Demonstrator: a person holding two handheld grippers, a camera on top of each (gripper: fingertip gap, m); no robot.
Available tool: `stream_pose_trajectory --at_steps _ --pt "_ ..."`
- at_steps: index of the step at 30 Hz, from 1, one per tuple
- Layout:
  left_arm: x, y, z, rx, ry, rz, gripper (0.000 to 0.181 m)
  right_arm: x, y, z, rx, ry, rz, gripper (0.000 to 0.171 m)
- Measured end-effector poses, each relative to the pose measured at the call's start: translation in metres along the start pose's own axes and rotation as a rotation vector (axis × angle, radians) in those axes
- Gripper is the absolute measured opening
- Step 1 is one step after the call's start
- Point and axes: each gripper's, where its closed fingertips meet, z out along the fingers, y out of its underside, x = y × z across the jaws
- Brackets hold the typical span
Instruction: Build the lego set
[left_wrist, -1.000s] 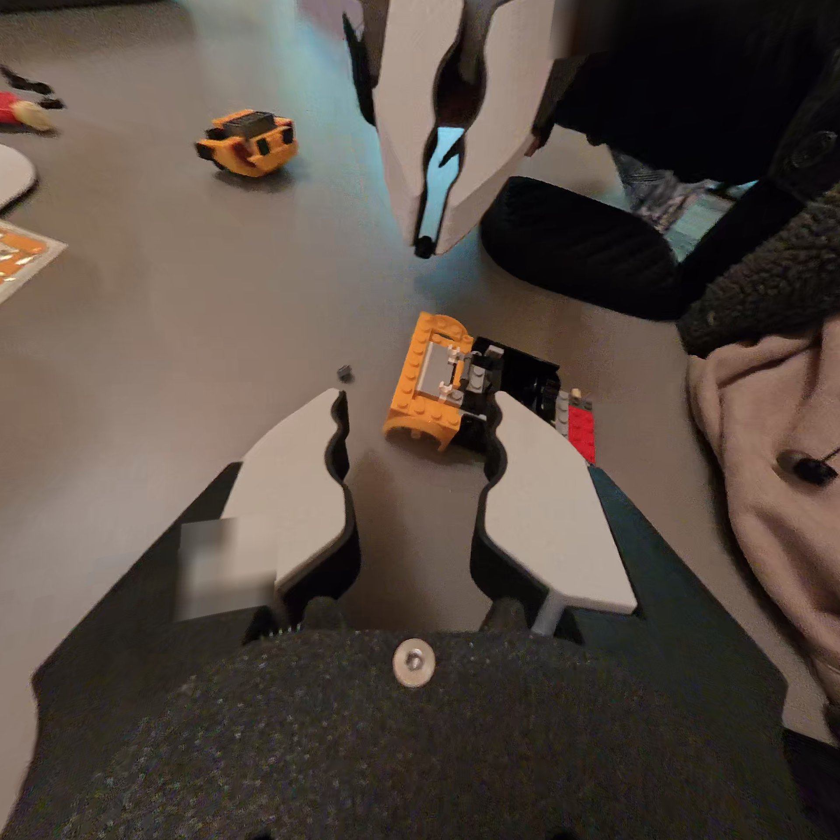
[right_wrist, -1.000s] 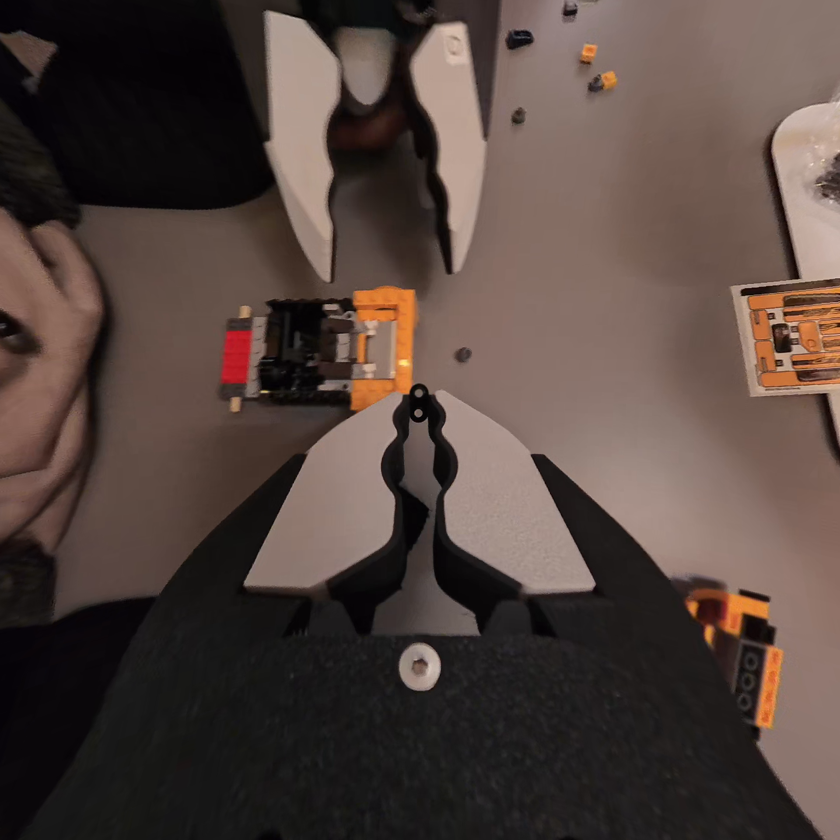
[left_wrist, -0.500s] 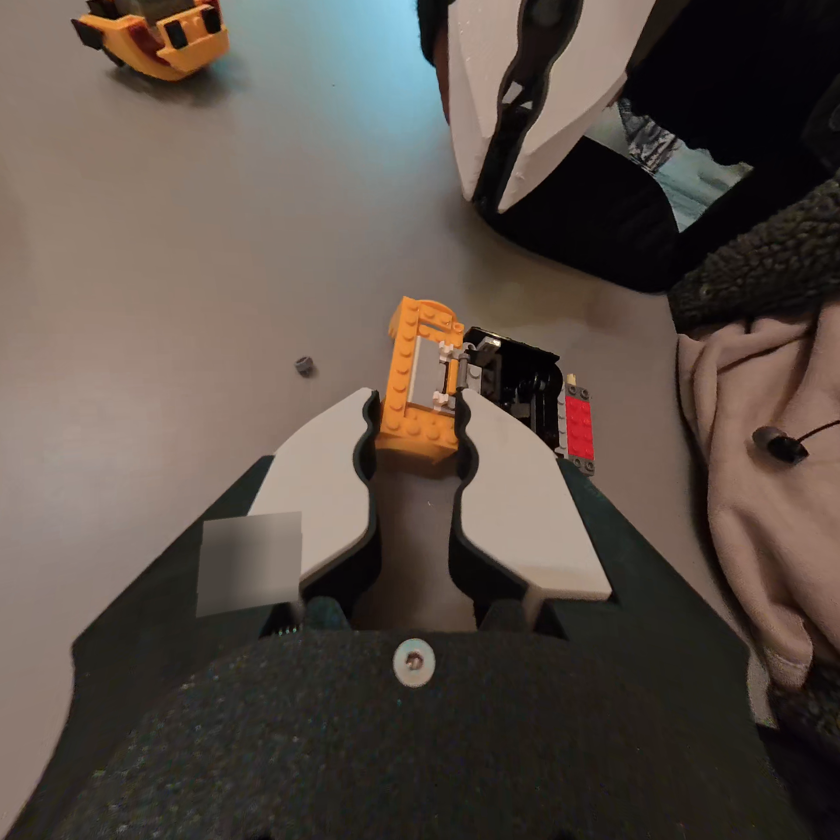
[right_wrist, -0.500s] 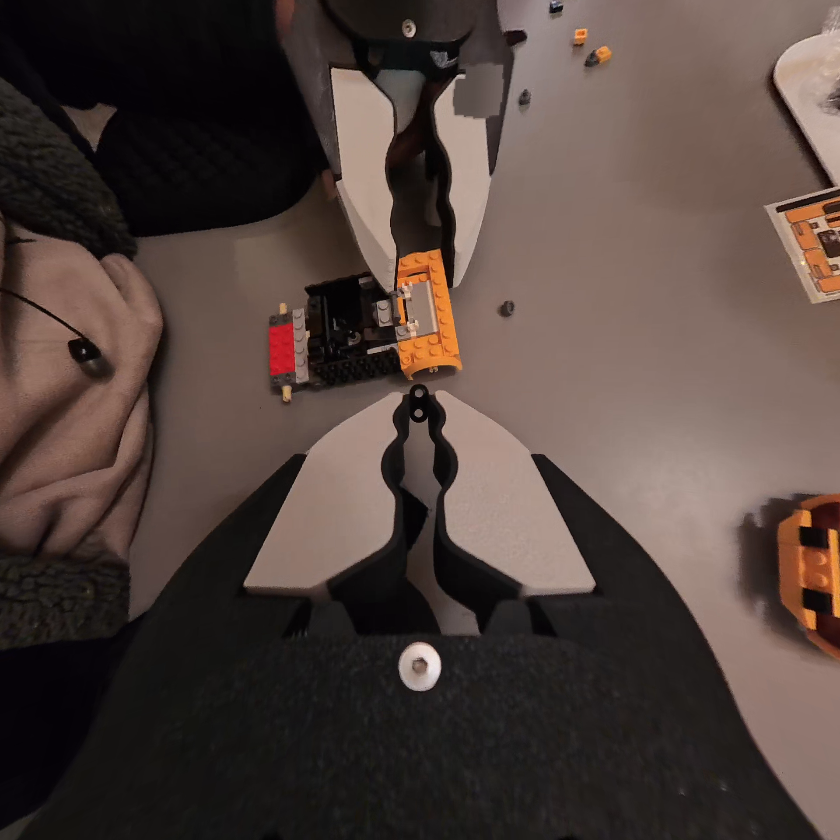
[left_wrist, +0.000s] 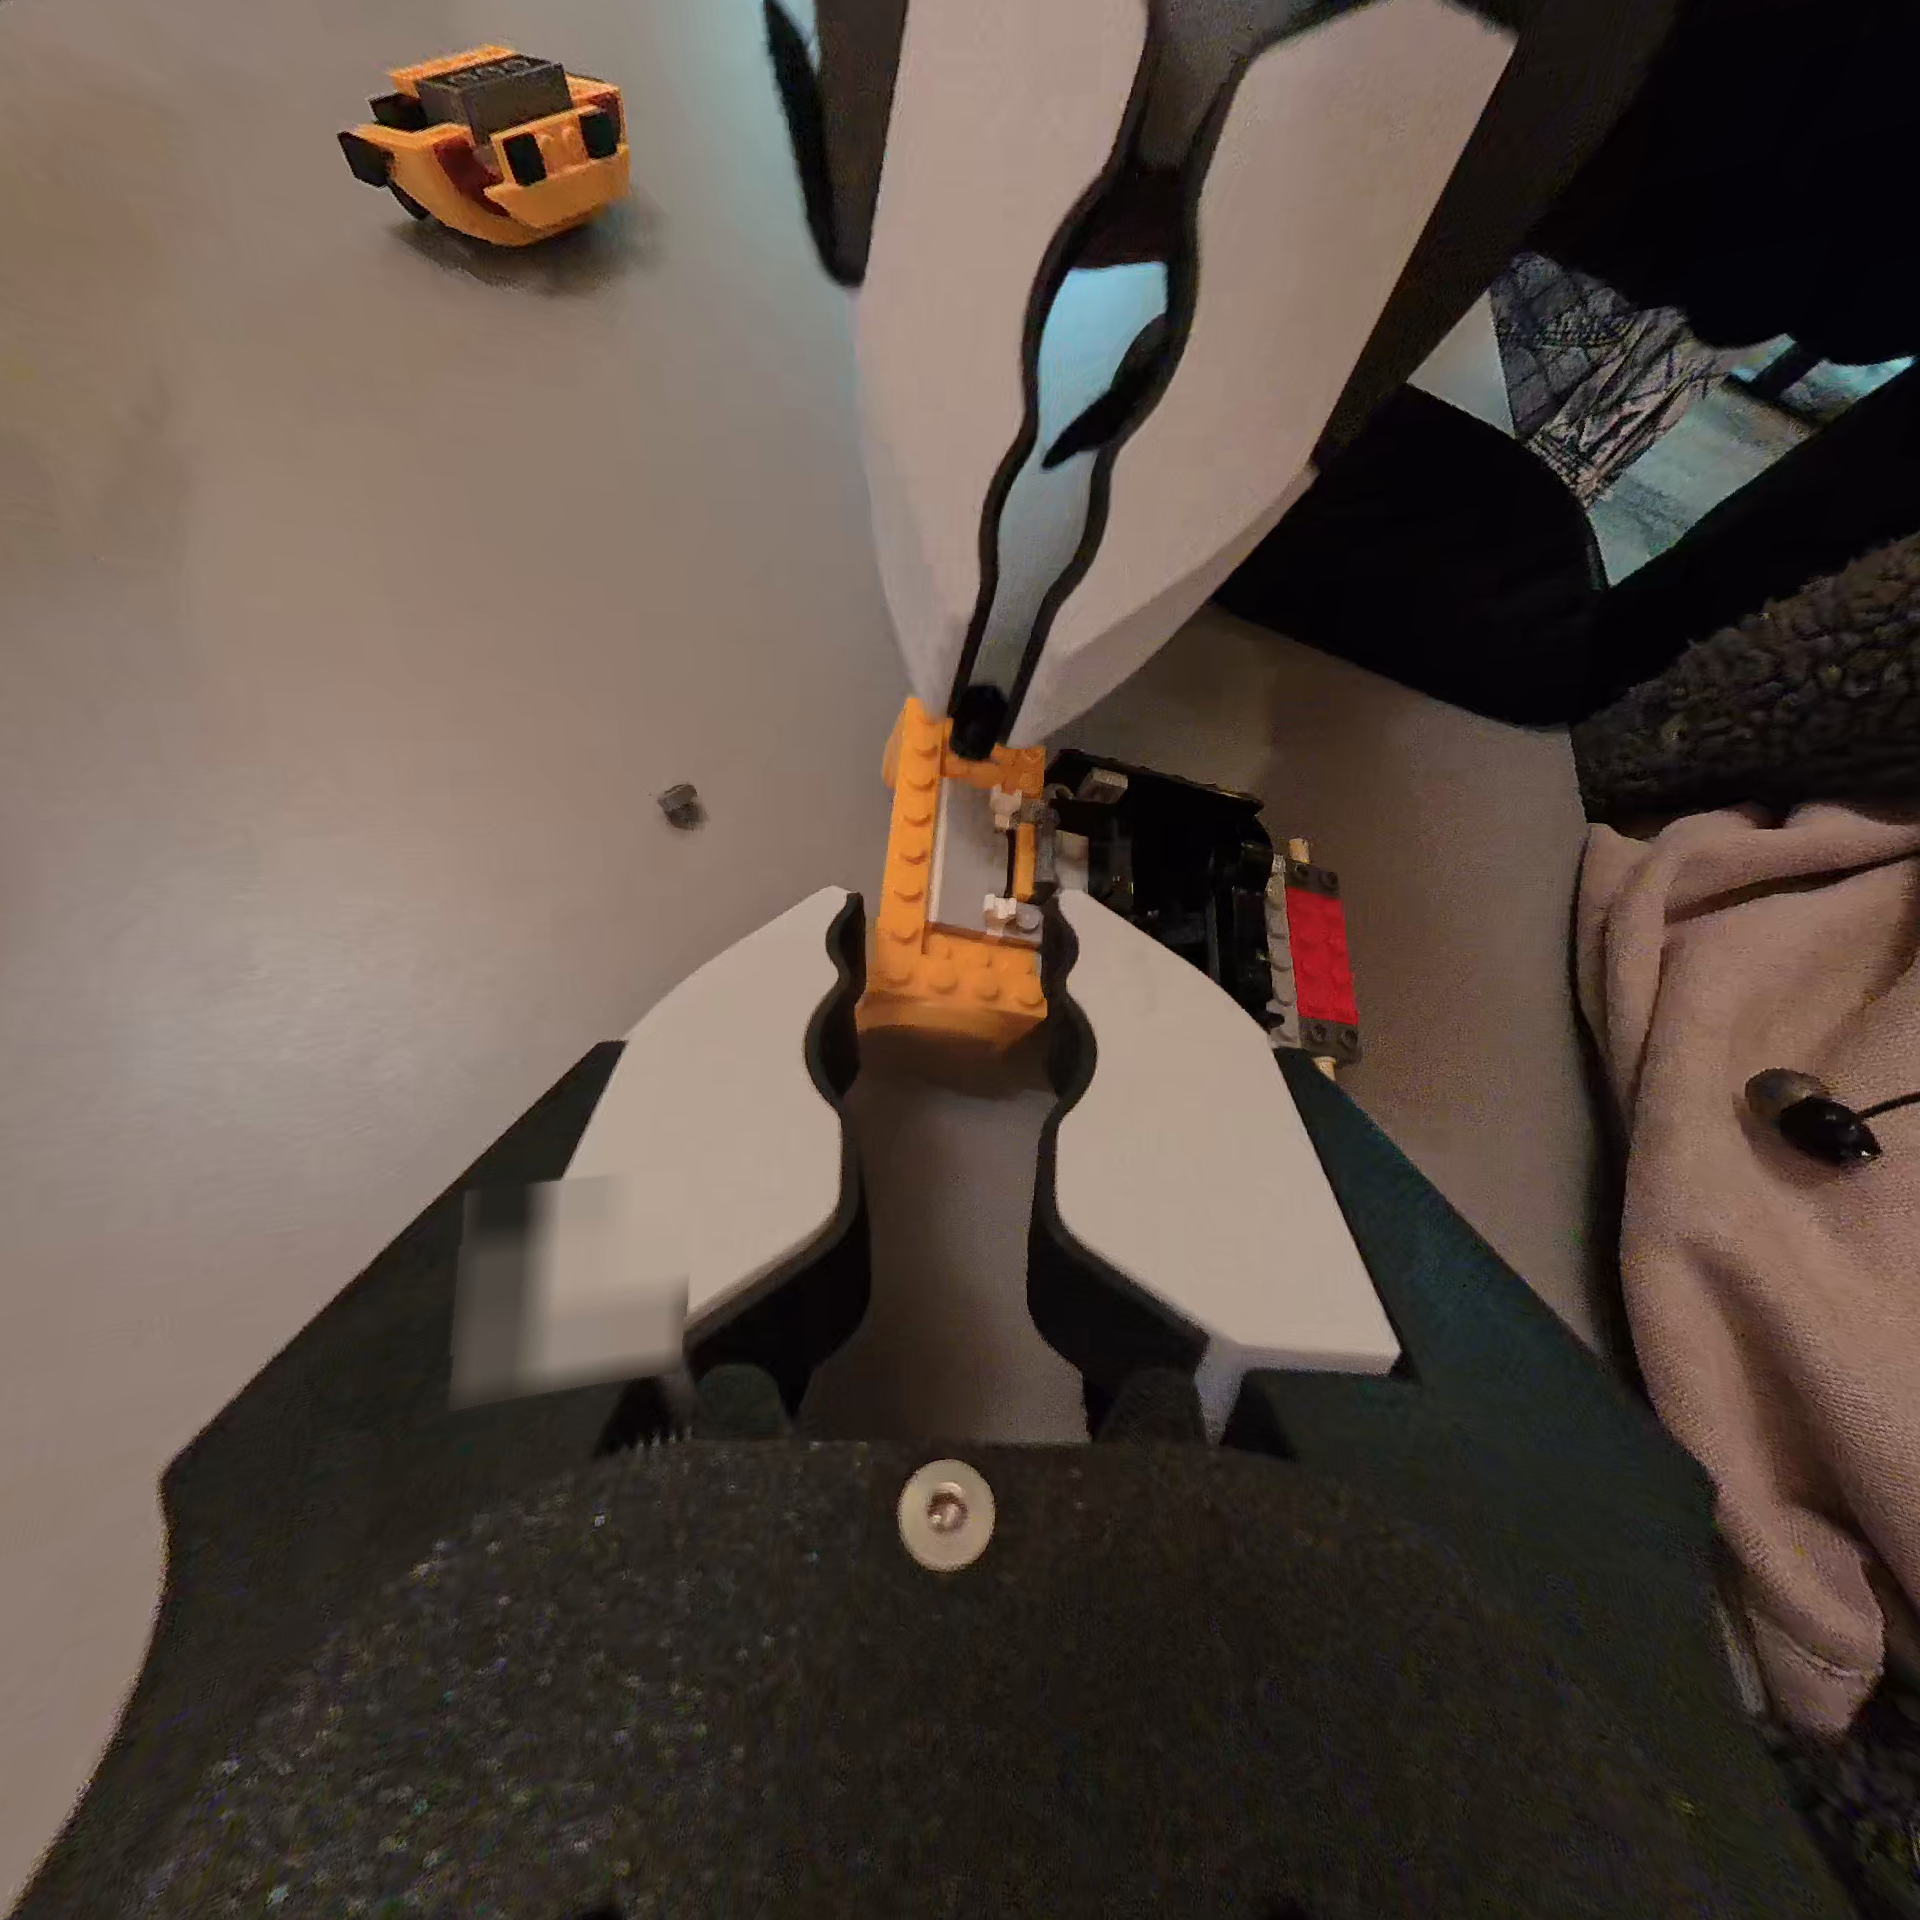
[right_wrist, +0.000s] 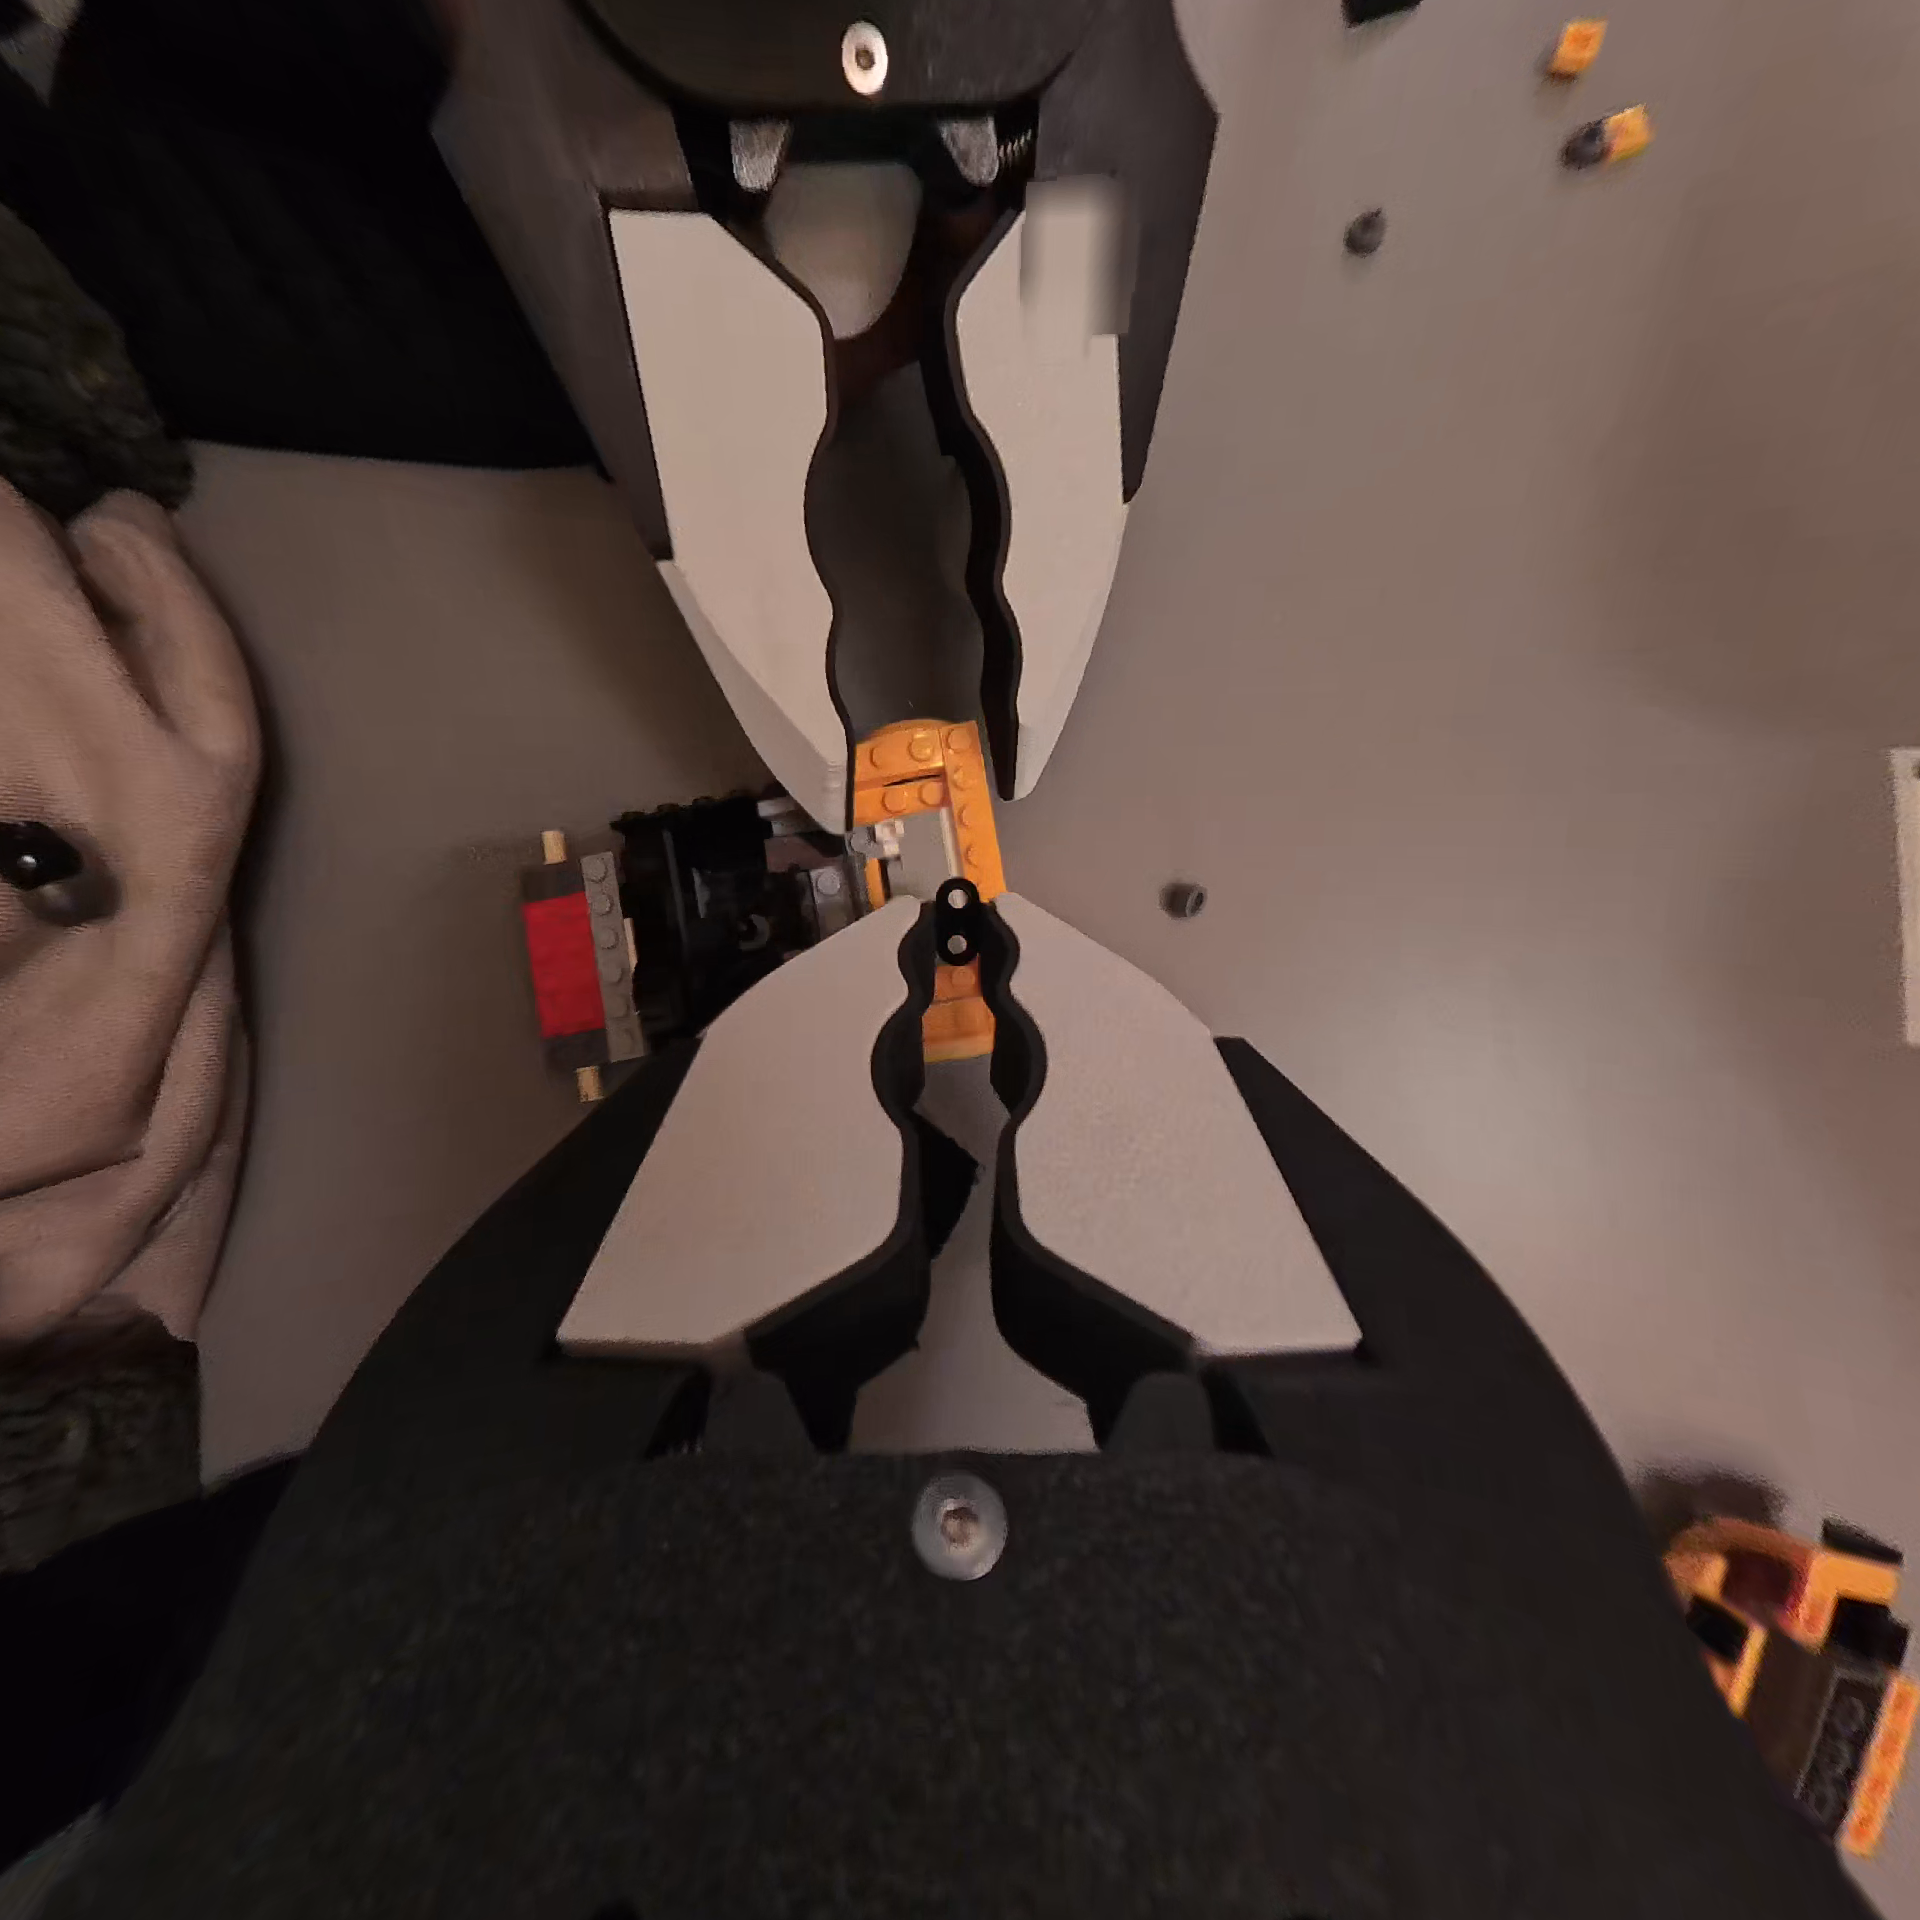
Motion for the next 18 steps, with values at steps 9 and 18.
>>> stream_pose_trajectory --at_steps 9,18 --pt "-0.001 0.003 -0.008 0.028 0.058 -0.042 0.036 0.004 0.001 0.020 -0.148 -0.051 -0.062 0.007" --pt "-0.001 0.006 -0.006 0.015 0.064 -0.048 0.036 0.004 -0.001 0.023 -0.156 -0.060 -0.083 0.007"
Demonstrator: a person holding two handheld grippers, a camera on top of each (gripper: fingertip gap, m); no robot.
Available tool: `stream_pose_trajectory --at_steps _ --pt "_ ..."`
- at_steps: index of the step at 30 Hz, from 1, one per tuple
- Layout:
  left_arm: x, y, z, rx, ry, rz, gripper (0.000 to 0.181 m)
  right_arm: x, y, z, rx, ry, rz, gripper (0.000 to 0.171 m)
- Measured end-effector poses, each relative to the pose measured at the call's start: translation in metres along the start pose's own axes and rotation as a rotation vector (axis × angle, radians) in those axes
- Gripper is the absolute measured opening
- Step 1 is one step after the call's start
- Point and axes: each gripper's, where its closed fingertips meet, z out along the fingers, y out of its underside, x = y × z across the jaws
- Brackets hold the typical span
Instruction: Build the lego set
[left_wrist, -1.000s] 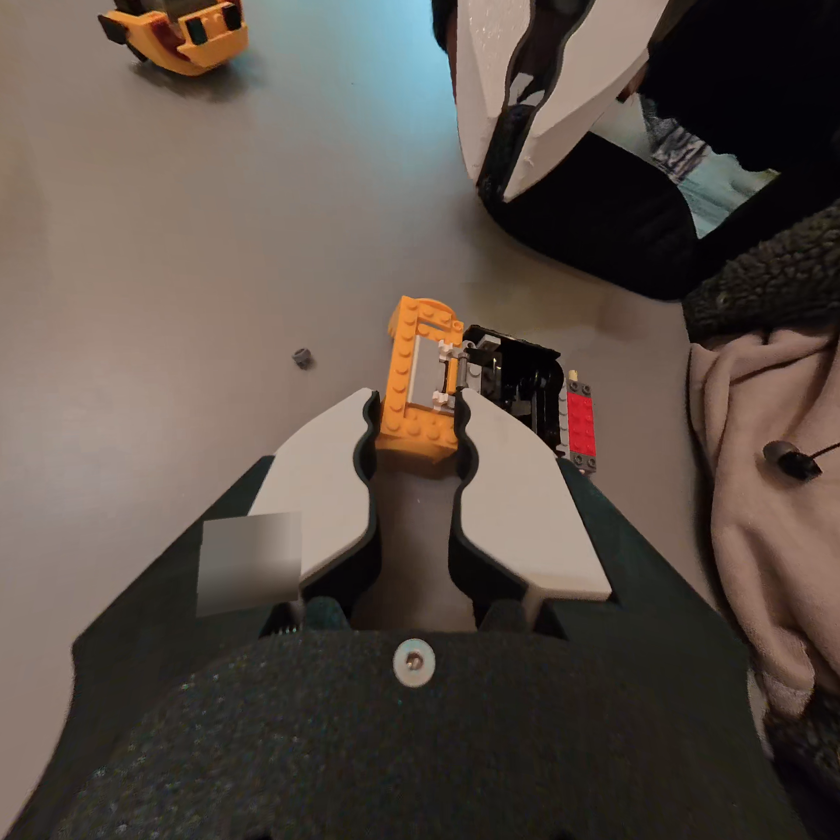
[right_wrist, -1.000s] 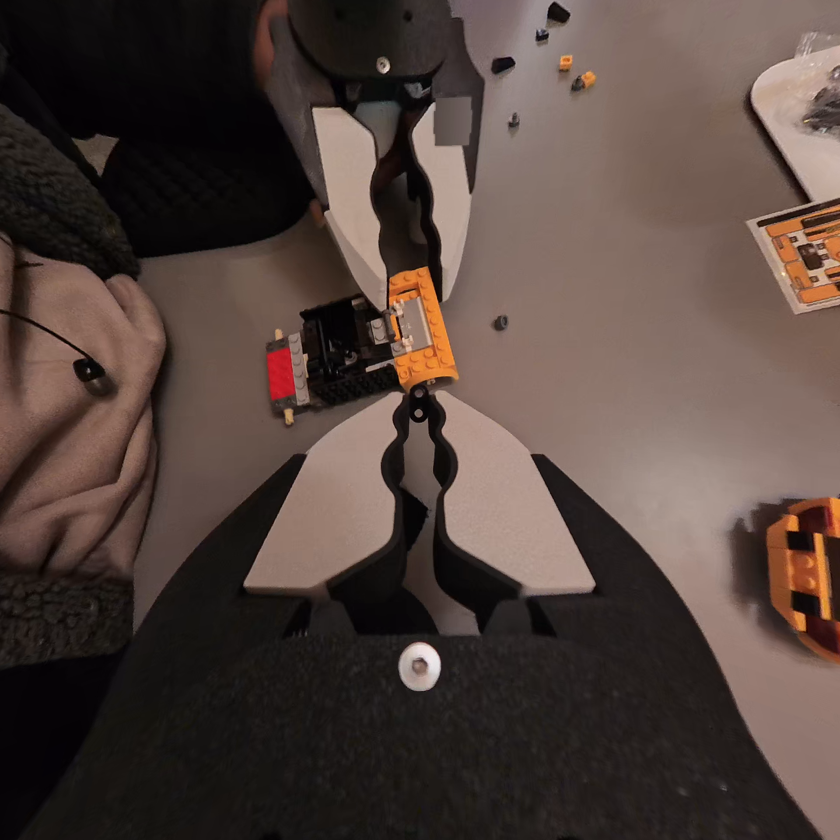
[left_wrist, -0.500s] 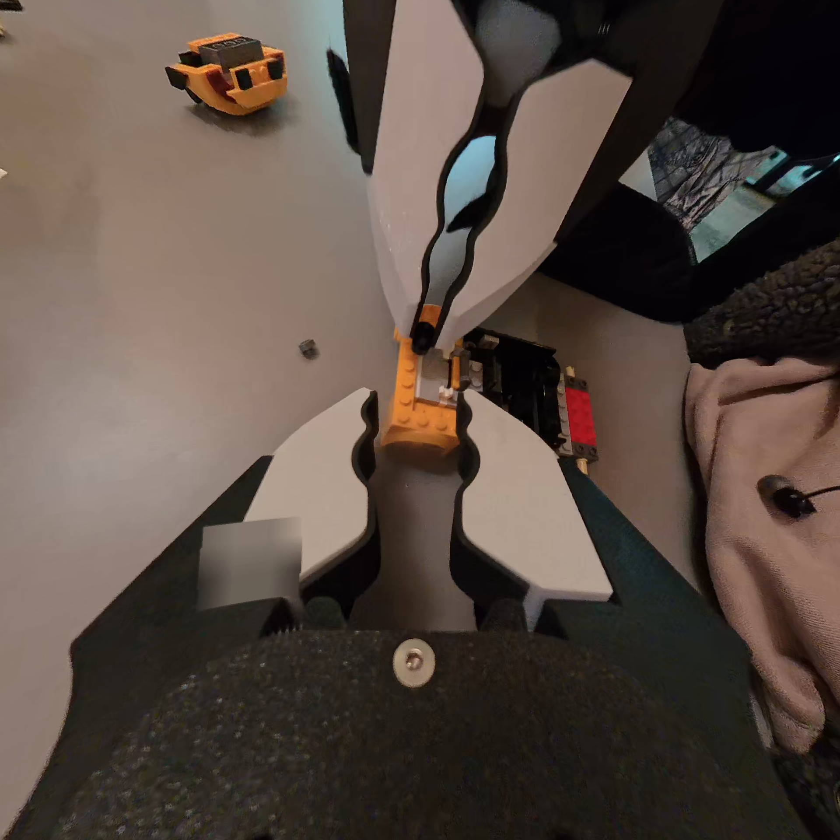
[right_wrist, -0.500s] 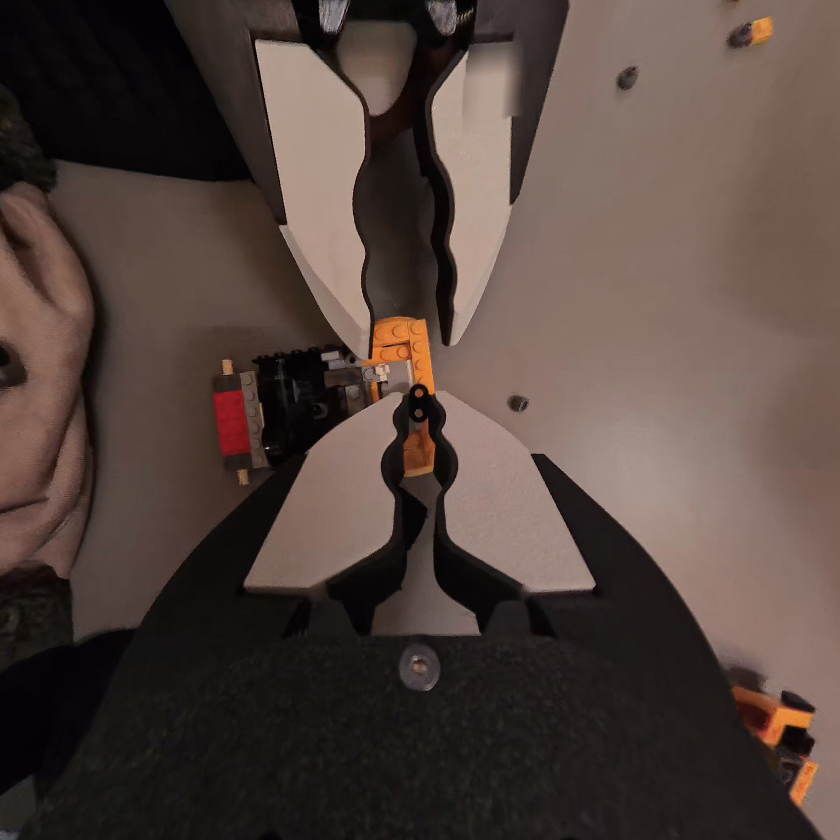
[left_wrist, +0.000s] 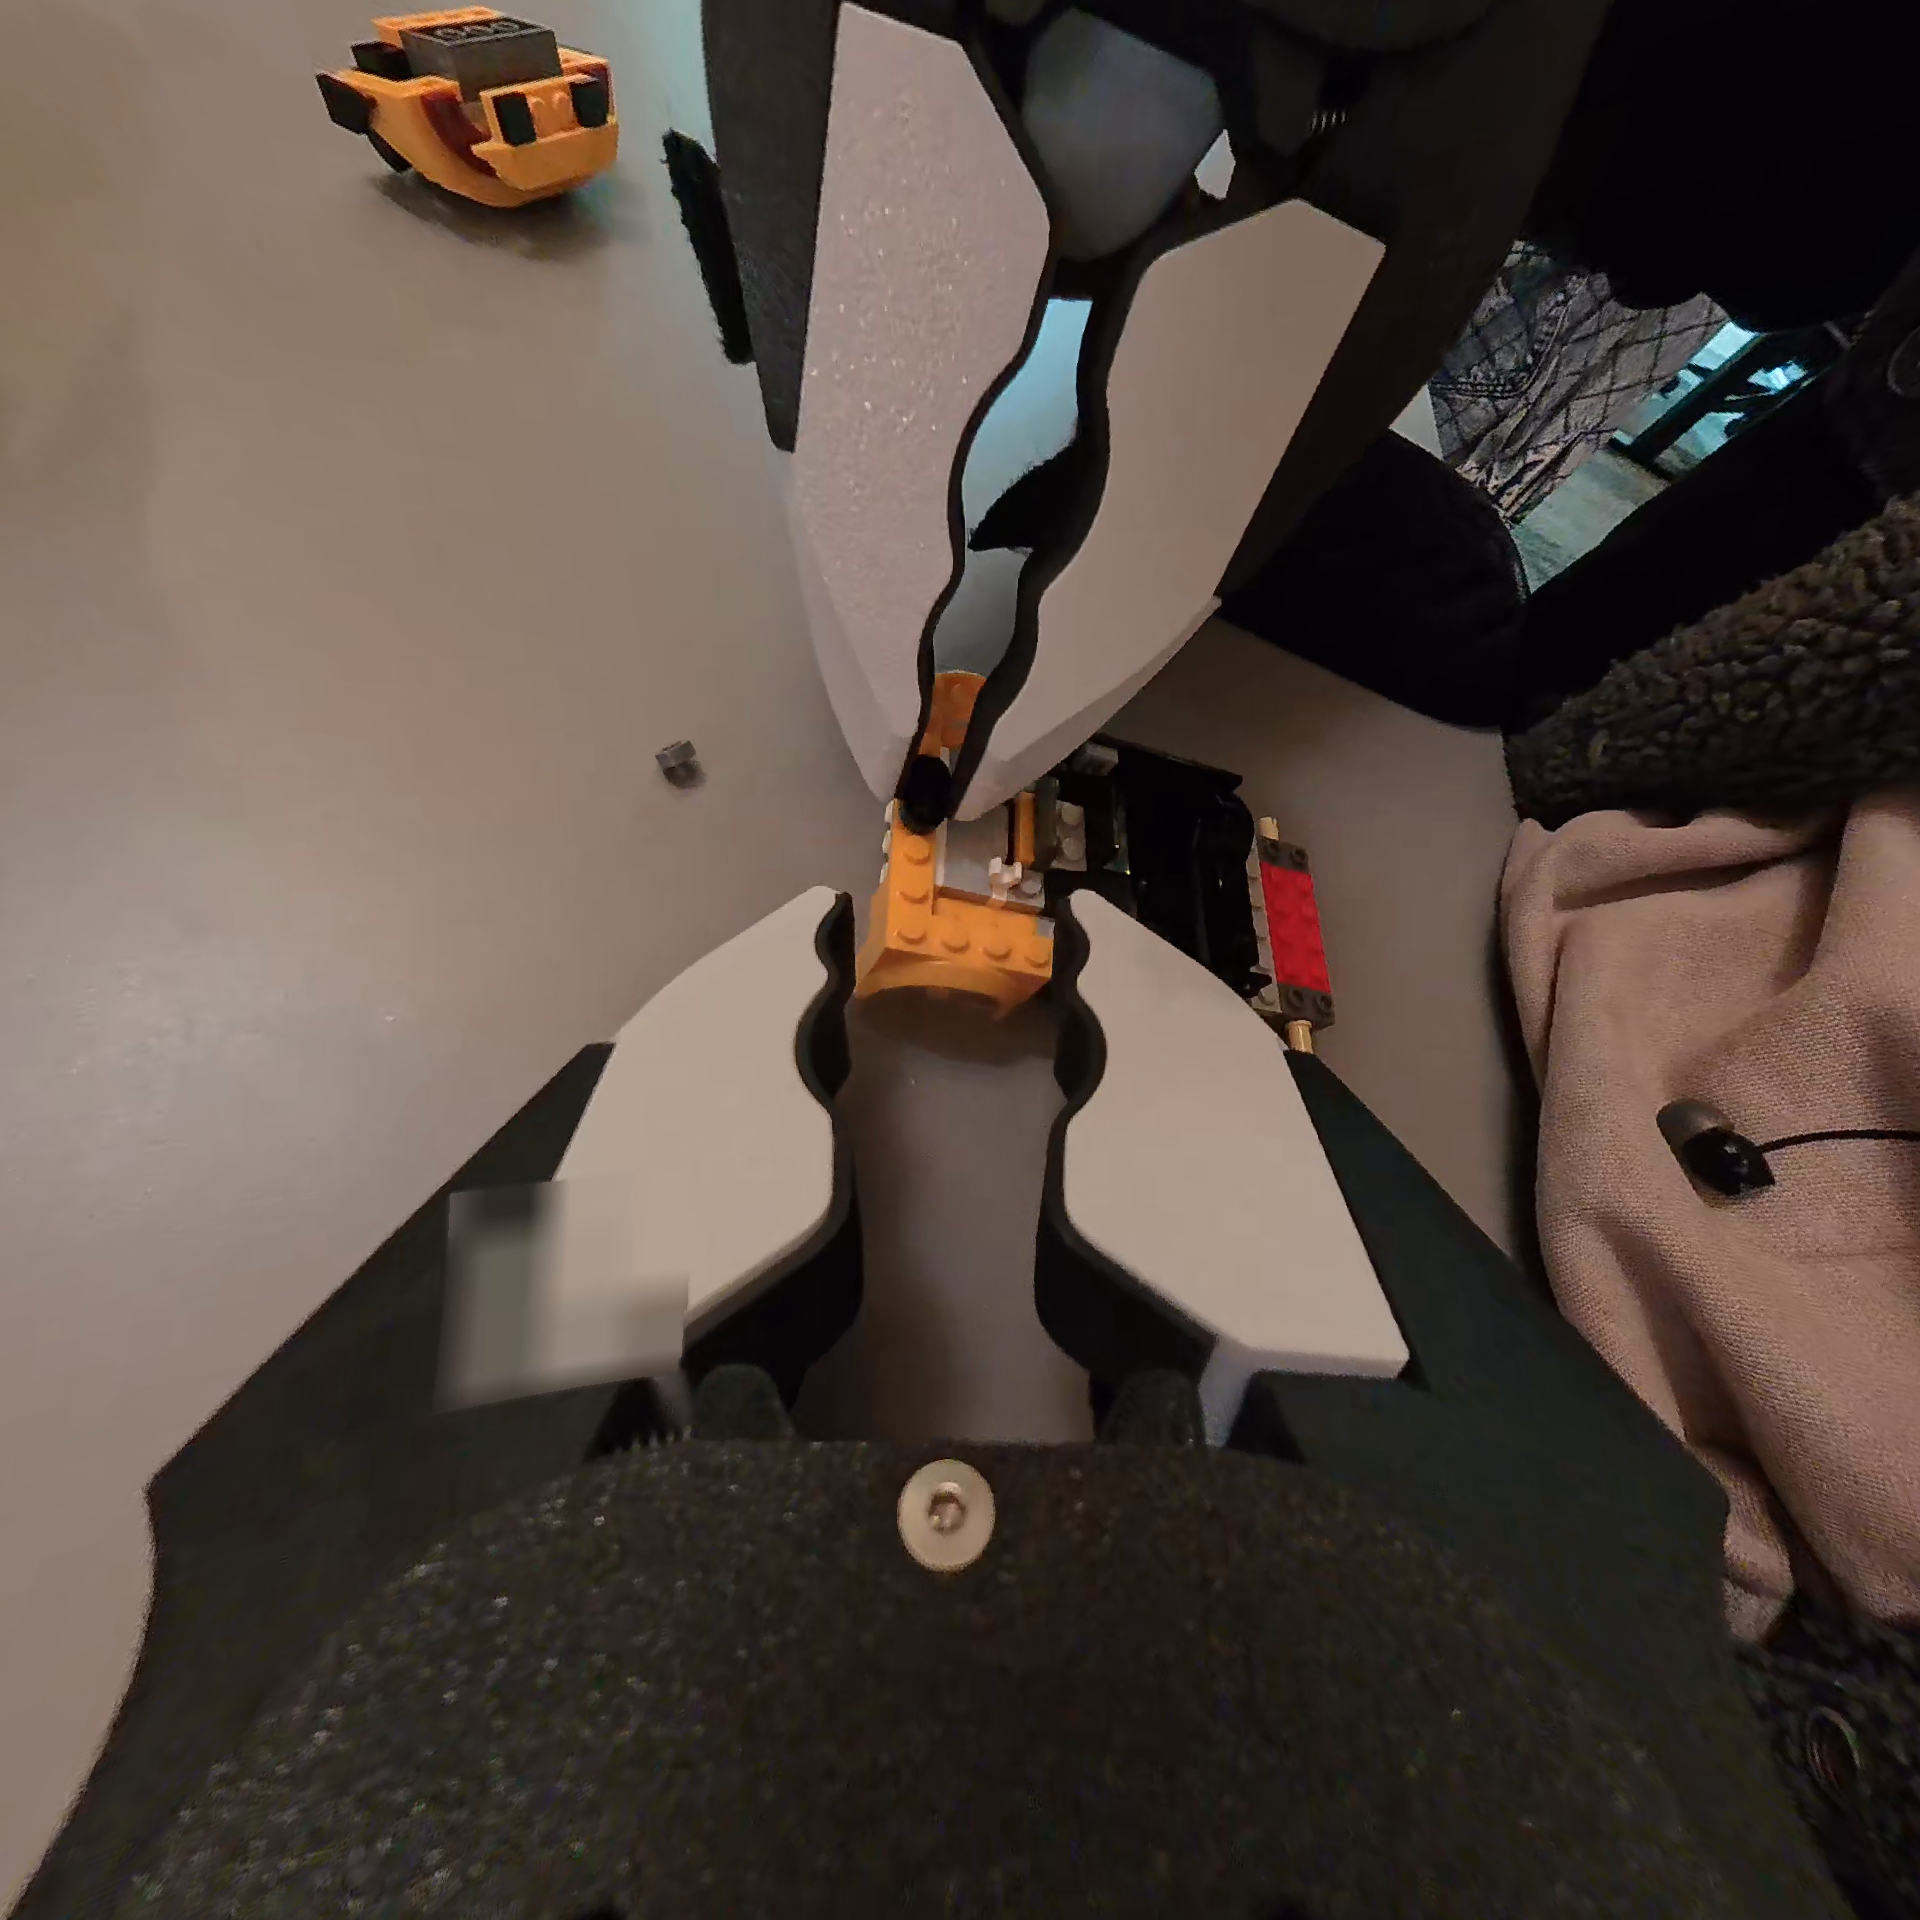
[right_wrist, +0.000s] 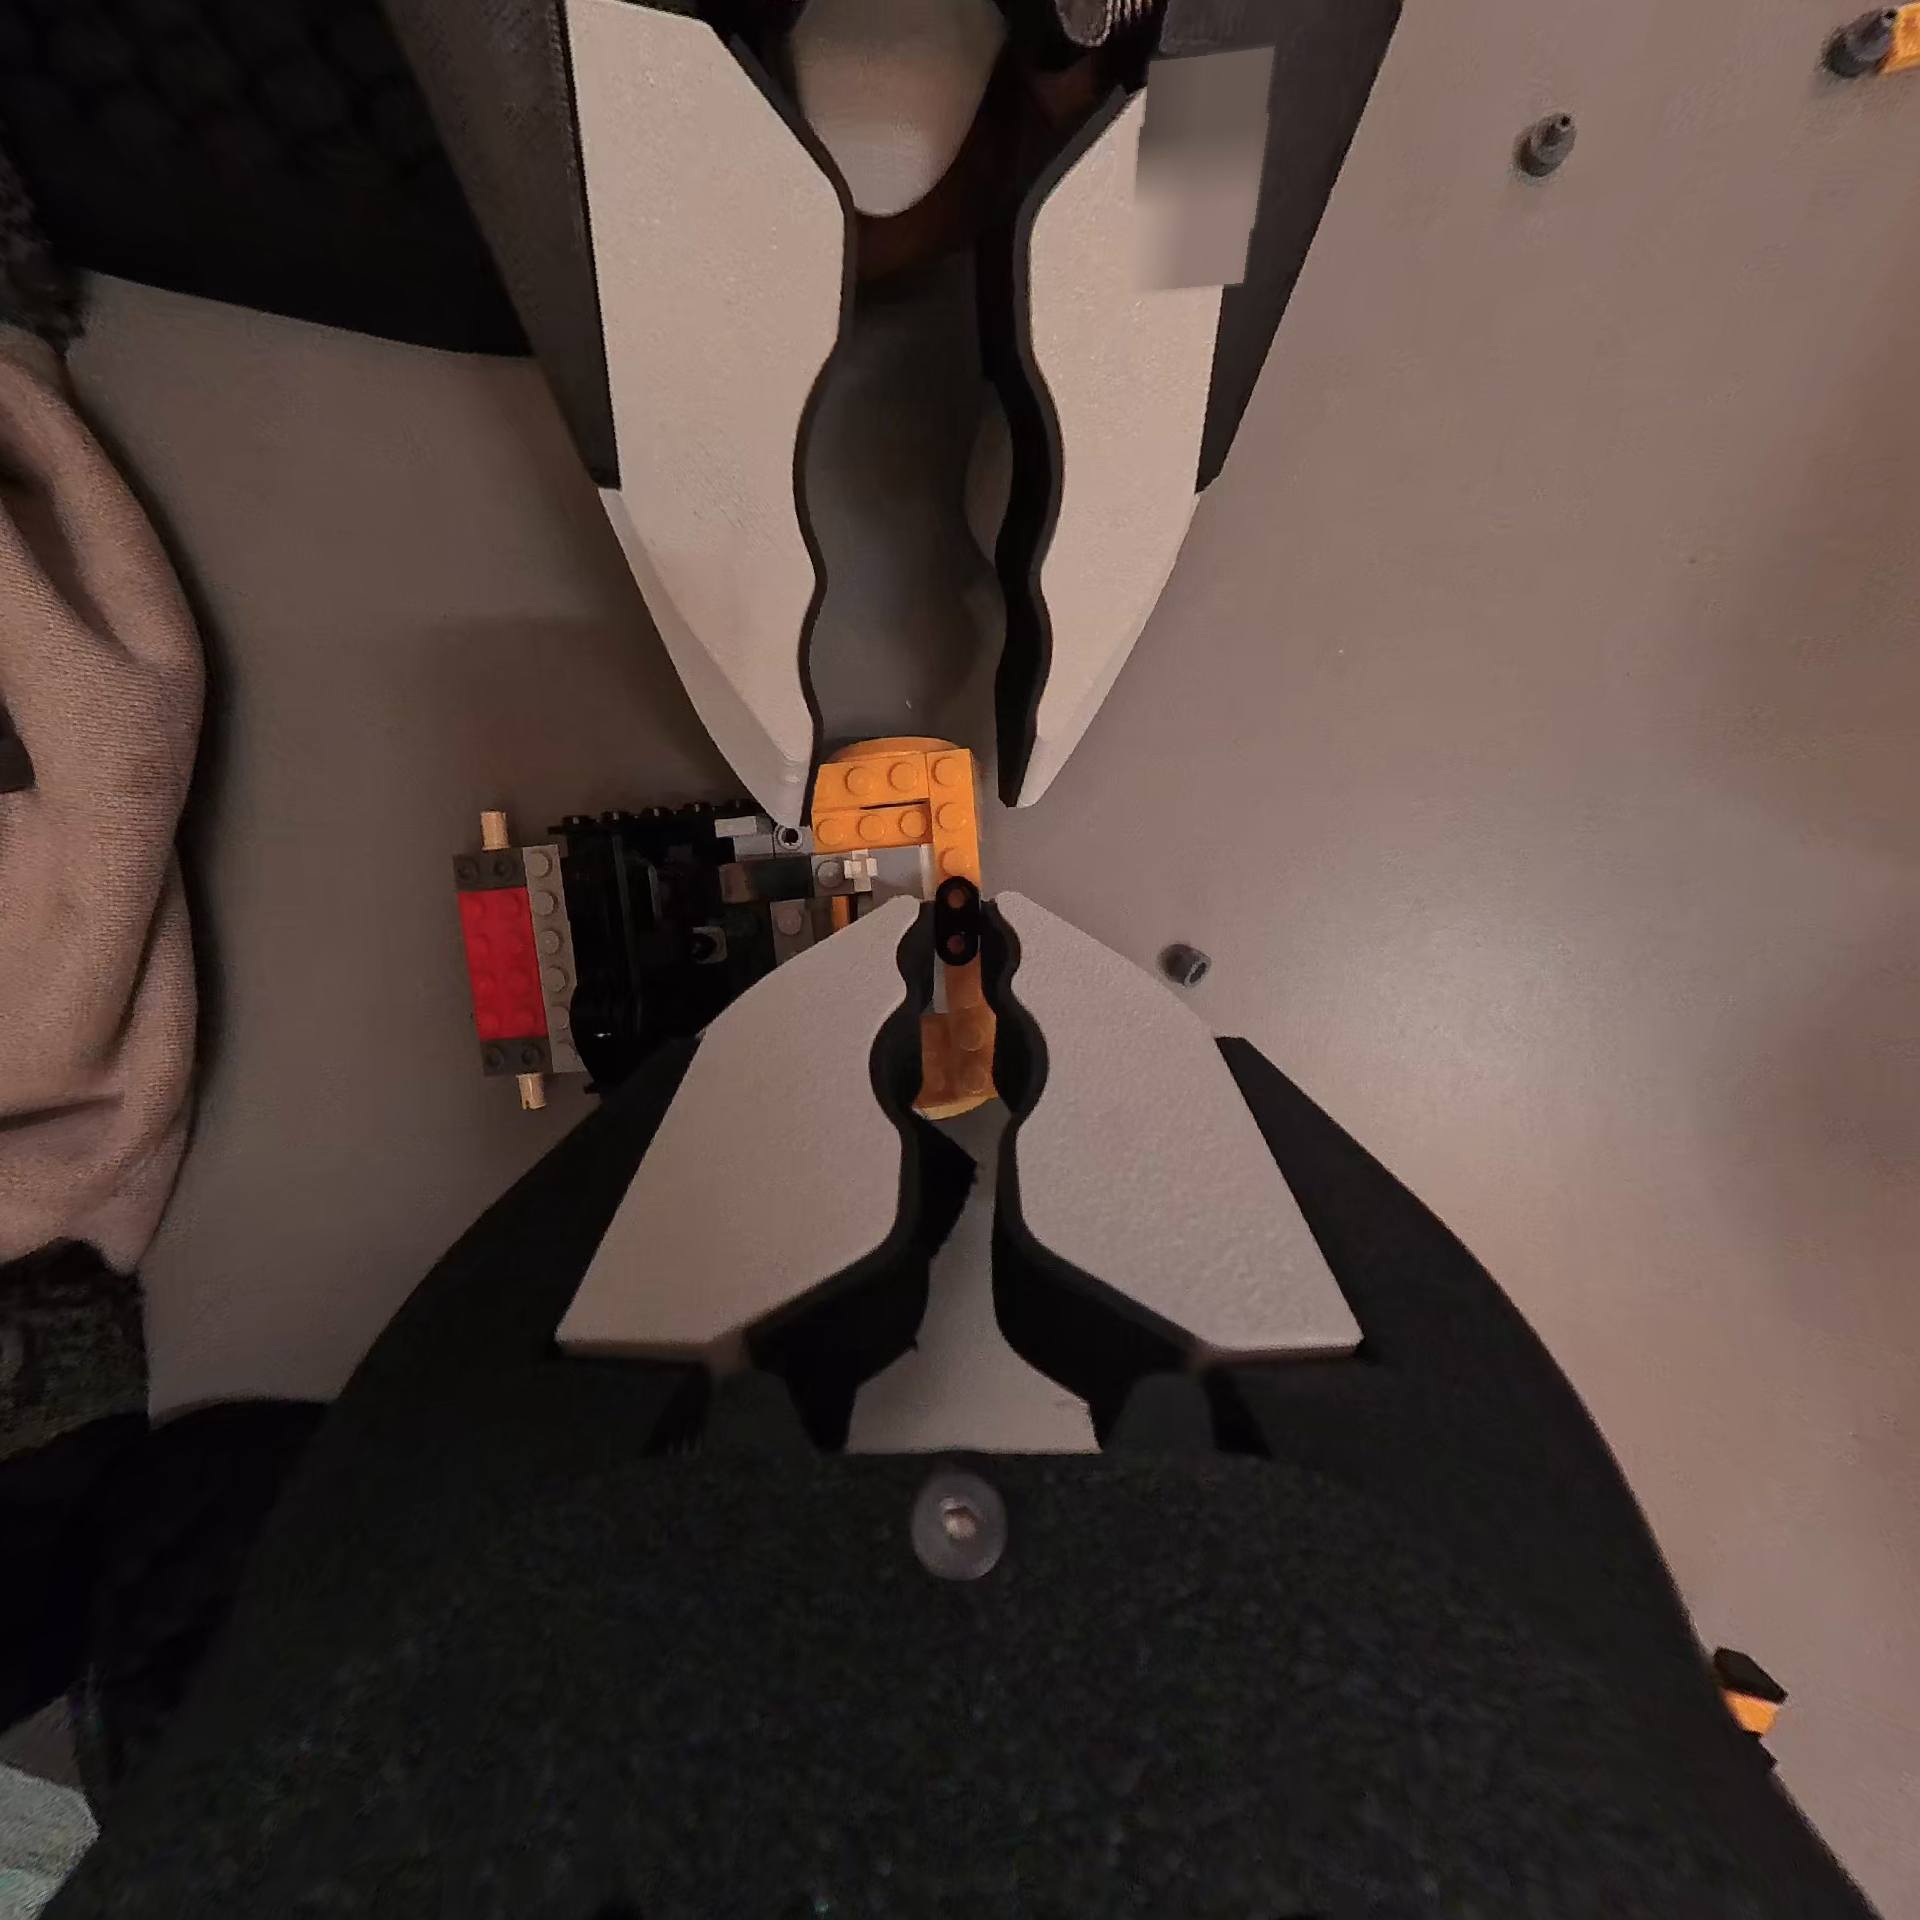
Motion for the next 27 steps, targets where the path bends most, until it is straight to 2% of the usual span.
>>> stream_pose_trajectory --at_steps 27 --pt "-0.0007 0.0006 0.0013 -0.004 0.005 -0.006 0.036 0.0009 0.0015 0.0004 0.012 0.005 -0.005 0.008"
